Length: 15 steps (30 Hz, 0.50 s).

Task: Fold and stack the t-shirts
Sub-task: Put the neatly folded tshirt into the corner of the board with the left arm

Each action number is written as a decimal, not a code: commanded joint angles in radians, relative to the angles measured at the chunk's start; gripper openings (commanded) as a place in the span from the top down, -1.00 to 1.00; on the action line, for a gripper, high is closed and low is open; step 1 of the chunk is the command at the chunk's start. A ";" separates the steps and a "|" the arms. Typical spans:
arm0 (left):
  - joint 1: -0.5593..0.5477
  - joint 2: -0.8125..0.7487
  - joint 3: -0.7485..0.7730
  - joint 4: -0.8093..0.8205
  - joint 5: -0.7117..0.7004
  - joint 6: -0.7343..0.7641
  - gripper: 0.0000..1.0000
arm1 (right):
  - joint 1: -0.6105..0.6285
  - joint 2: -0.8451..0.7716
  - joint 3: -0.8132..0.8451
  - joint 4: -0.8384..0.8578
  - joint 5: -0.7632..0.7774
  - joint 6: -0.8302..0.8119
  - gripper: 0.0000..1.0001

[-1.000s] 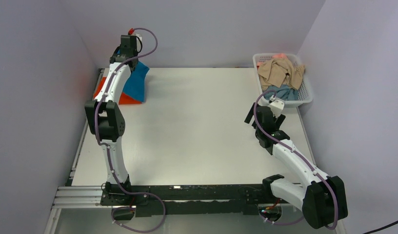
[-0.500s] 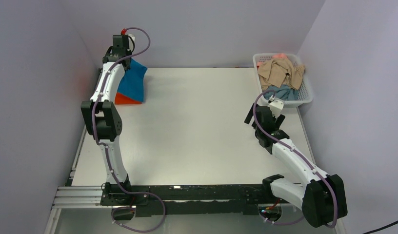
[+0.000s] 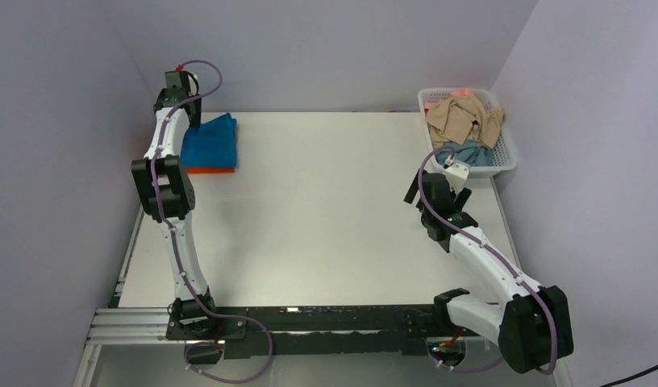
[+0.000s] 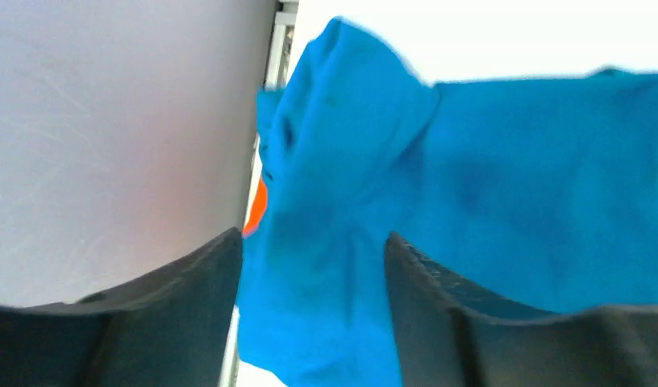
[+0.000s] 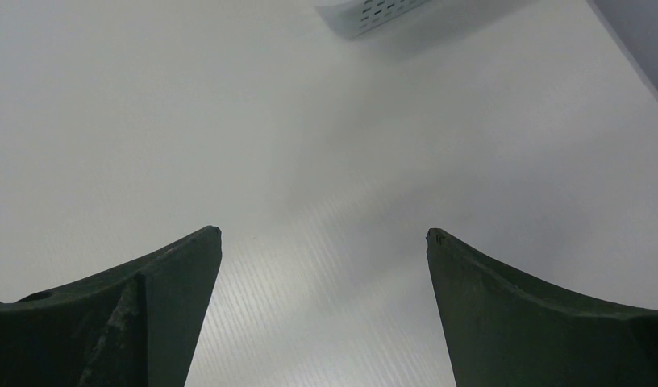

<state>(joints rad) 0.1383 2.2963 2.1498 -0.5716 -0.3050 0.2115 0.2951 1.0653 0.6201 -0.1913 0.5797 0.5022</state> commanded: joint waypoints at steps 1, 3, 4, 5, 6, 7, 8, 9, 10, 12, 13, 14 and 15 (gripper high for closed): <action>0.026 0.035 0.154 0.001 -0.038 -0.065 -0.91 | -0.004 -0.002 0.055 -0.024 0.036 0.013 -1.00; 0.027 0.004 0.118 0.031 -0.061 -0.085 -0.99 | -0.004 -0.005 0.062 -0.039 0.042 0.020 -1.00; 0.027 -0.023 0.089 0.048 -0.055 -0.096 -0.99 | -0.004 -0.010 0.064 -0.045 0.043 0.024 -1.00; 0.027 -0.066 0.049 0.062 -0.044 -0.111 -0.99 | -0.004 -0.014 0.063 -0.048 0.041 0.027 -1.00; 0.027 -0.099 0.004 0.083 -0.026 -0.128 -0.99 | -0.004 -0.021 0.061 -0.051 0.040 0.032 -1.00; 0.027 -0.134 -0.044 0.106 0.001 -0.141 -0.99 | -0.005 -0.030 0.059 -0.051 0.035 0.036 -1.00; 0.027 -0.162 -0.092 0.126 0.034 -0.155 -0.99 | -0.004 -0.039 0.055 -0.051 0.029 0.038 -1.00; 0.027 -0.181 -0.126 0.137 0.063 -0.172 -0.99 | -0.004 -0.048 0.051 -0.051 0.021 0.040 -1.00; 0.027 -0.193 -0.144 0.132 0.096 -0.194 -0.99 | -0.005 -0.060 0.049 -0.054 0.016 0.042 -1.00; 0.027 -0.204 -0.135 0.072 0.158 -0.267 -0.99 | -0.004 -0.083 0.040 -0.063 0.009 0.041 -1.00; 0.025 -0.215 -0.131 0.043 0.193 -0.298 -0.99 | -0.004 -0.097 0.037 -0.067 0.004 0.039 -1.00; 0.026 -0.239 -0.147 0.033 0.230 -0.341 -0.99 | -0.004 -0.110 0.034 -0.075 0.001 0.043 -1.00; 0.025 -0.280 -0.188 0.054 0.285 -0.371 -0.99 | -0.004 -0.122 0.029 -0.080 -0.001 0.047 -1.00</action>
<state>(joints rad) 0.1684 2.1532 2.0121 -0.5228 -0.2047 0.0029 0.2951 1.0039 0.6407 -0.2543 0.5892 0.5285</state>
